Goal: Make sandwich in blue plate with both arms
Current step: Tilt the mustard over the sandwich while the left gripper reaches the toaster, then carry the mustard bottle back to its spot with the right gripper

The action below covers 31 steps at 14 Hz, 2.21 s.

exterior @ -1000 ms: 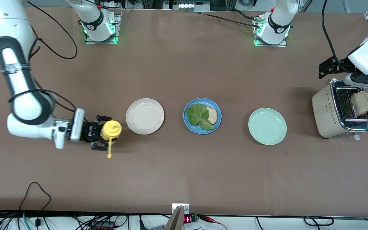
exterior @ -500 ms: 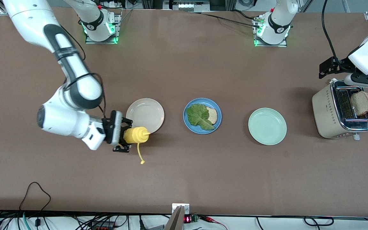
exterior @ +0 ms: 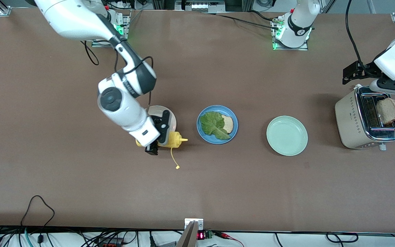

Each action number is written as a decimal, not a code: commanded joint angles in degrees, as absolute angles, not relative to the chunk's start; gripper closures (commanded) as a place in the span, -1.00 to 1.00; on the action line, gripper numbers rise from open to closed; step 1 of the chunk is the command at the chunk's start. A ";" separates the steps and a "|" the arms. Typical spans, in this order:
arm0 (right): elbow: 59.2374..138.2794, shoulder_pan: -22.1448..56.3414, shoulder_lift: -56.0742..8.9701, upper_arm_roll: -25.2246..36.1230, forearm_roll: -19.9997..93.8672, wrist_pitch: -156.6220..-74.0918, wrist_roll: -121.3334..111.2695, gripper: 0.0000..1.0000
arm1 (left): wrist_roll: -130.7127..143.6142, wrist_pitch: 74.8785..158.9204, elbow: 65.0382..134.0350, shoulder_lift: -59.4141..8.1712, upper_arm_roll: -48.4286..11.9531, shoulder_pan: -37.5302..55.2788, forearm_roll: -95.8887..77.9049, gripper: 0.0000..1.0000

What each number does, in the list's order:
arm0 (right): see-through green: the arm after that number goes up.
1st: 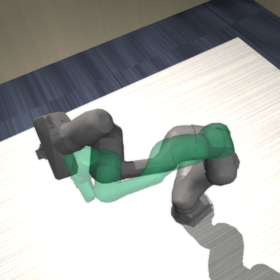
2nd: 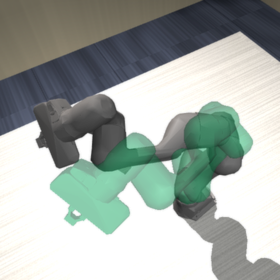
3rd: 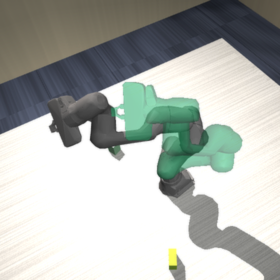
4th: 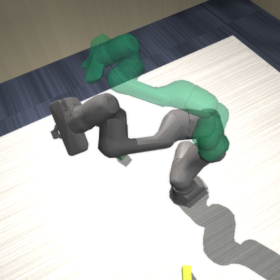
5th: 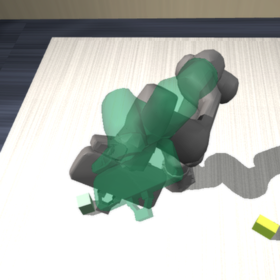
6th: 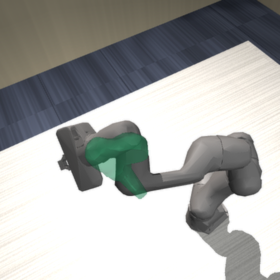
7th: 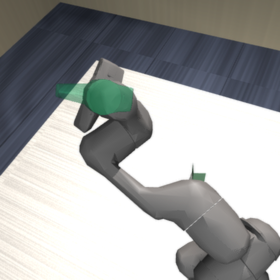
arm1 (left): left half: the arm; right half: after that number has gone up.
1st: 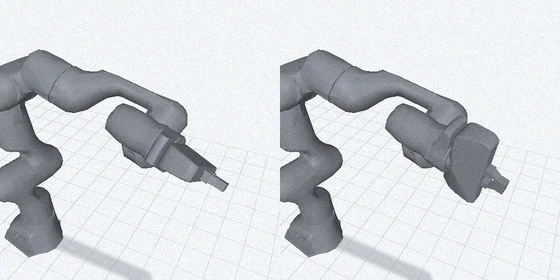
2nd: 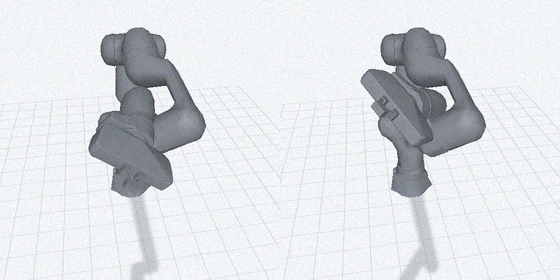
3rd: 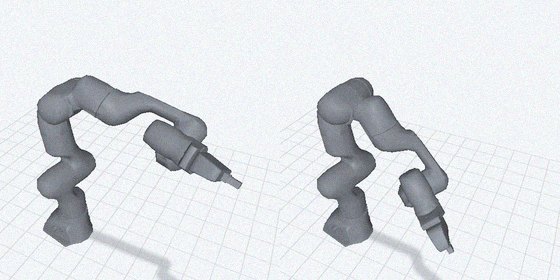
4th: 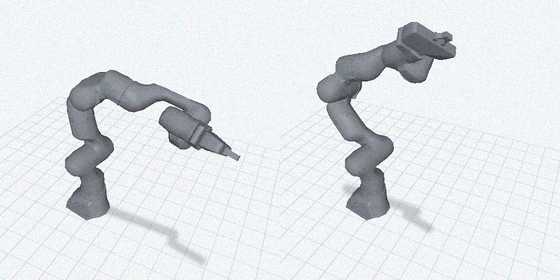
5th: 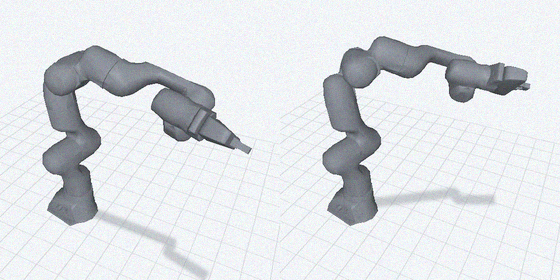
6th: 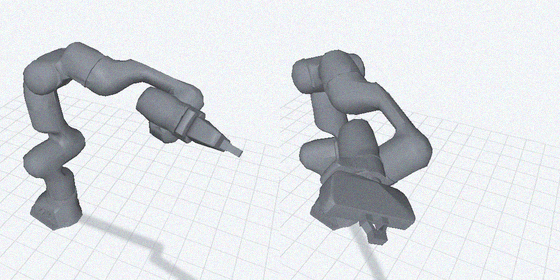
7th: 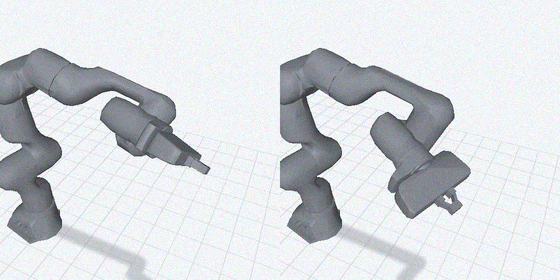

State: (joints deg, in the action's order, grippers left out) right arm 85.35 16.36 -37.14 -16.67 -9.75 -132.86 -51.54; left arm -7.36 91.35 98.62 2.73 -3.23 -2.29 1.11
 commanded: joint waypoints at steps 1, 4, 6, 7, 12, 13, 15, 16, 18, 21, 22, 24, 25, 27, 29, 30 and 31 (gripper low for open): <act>85.34 19.68 -37.09 -15.82 -17.82 -132.54 -45.54 0.36 | -8.70 90.00 98.09 3.25 -2.99 -2.72 0.79 -1.00; 85.34 23.36 -37.97 -15.21 -22.92 -130.88 -42.73 0.36 | -8.70 90.00 98.09 3.25 -2.99 -2.72 0.79 -1.00; 85.34 27.57 -38.23 -13.11 -27.57 -129.38 -39.83 0.36 | -8.61 90.00 98.09 3.16 -2.99 -2.81 0.79 -1.00; 85.34 29.51 -38.49 -11.70 -28.73 -128.33 -39.47 0.36 | -8.53 90.00 98.09 3.16 -2.99 -3.07 0.70 -1.00; 83.95 39.27 -41.12 -3.35 -31.03 -126.48 -38.85 0.36 | -8.53 86.76 97.04 1.24 -3.08 -6.06 -0.62 -1.00; 82.72 40.85 -42.09 -2.38 -30.94 -125.52 -38.59 0.36 | -8.53 85.79 94.94 -0.68 -2.99 -6.59 -0.35 -1.00; 81.30 42.18 -43.06 -1.41 -30.94 -124.98 -37.97 0.36 | -8.61 81.76 90.46 -4.72 -2.99 -8.87 -0.70 -1.00; 81.30 42.27 -43.07 -1.41 -30.94 -124.98 -37.71 0.36 | -8.53 80.52 89.31 -6.49 -2.99 -9.66 -0.36 -1.00; 80.95 42.28 -42.98 -1.41 -30.76 -124.89 -37.79 0.36 | -8.79 79.98 89.03 -9.04 -2.73 -10.36 1.40 -1.00; 78.67 39.31 -41.75 -1.41 -26.22 -123.31 -38.76 0.36 | -10.02 82.16 88.59 -12.02 -2.55 -14.93 5.87 -1.00; 78.58 36.85 -39.92 -2.28 -23.06 -123.31 -40.94 0.36 | -12.28 87.22 89.12 -13.00 -2.64 -16.94 6.76 -1.00; 78.84 33.85 -36.14 -2.46 -14.29 -123.05 -48.65 0.36 | -20.61 94.98 90.78 -14.32 -2.64 -20.72 6.77 -1.00; 79.19 31.75 -34.30 -2.46 -9.19 -122.44 -52.61 0.36 | -23.35 97.45 91.75 -14.41 -2.64 -22.31 6.68 -1.00; 79.28 27.18 -31.22 -2.46 -0.40 -118.94 -61.21 0.36 | -28.36 102.28 94.03 -14.76 -2.64 -25.03 6.59 -1.00; 79.98 21.91 -28.58 -2.46 8.65 -116.38 -70.35 0.36 | -31.10 107.38 97.45 -14.77 -2.72 -27.15 6.24 -1.00; 81.02 19.10 -27.35 -2.46 13.57 -114.80 -74.75 0.36 | -31.46 108.79 99.12 -14.77 -2.81 -28.12 6.07 -1.00; 82.17 16.29 -26.20 -2.46 18.23 -113.65 -78.71 0.36 | -31.46 109.16 100.18 -14.77 -2.90 -28.56 5.98 -0.98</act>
